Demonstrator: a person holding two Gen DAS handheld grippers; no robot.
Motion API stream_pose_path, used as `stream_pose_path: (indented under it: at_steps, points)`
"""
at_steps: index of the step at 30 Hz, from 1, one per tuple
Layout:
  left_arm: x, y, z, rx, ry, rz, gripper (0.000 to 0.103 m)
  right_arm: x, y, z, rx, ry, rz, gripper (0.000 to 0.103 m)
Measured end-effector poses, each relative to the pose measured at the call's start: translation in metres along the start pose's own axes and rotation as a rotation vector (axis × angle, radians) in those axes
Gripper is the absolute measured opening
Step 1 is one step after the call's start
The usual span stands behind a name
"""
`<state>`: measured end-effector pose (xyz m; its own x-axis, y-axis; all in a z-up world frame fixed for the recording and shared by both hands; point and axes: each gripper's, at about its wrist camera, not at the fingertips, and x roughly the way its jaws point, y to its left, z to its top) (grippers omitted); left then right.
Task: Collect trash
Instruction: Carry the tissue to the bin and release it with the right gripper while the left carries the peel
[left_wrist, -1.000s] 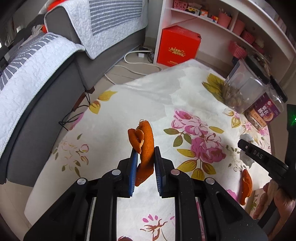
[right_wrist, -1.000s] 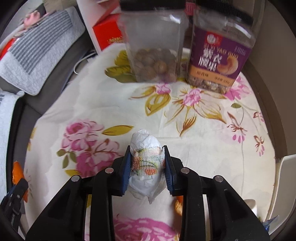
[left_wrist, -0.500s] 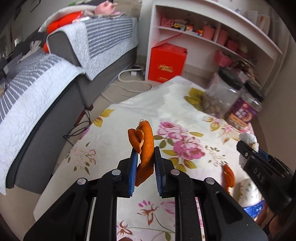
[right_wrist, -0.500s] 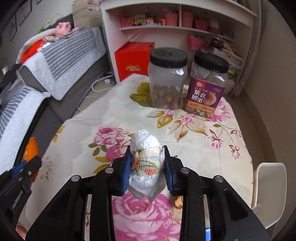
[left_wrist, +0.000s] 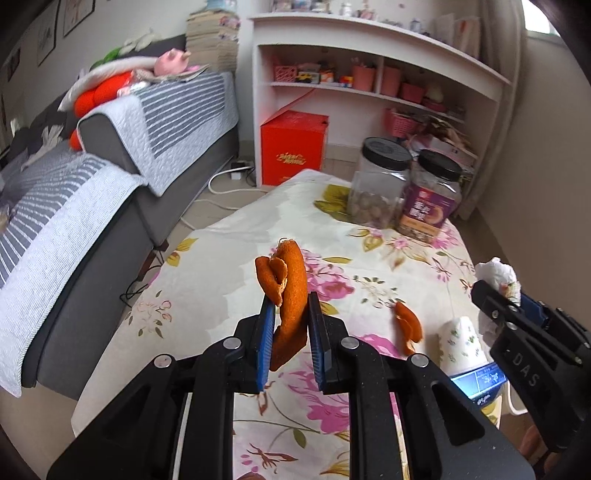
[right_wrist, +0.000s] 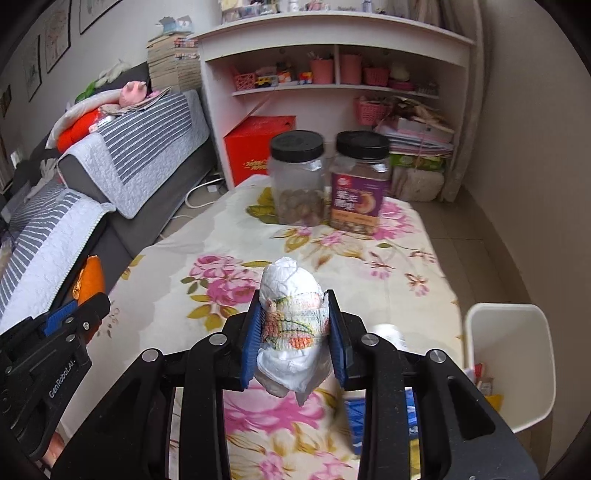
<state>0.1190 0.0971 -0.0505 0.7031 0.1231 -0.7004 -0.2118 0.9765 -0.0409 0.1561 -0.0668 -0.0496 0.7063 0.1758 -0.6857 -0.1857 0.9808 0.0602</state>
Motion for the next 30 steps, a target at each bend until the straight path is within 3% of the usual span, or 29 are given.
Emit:
stream_pose_path:
  at_steps: [30]
  points:
    - [0.0, -0.14, -0.029, 0.151, -0.03, -0.17, 0.018, -0.049, -0.153, -0.037, 0.205, -0.048, -0.17, 0.03]
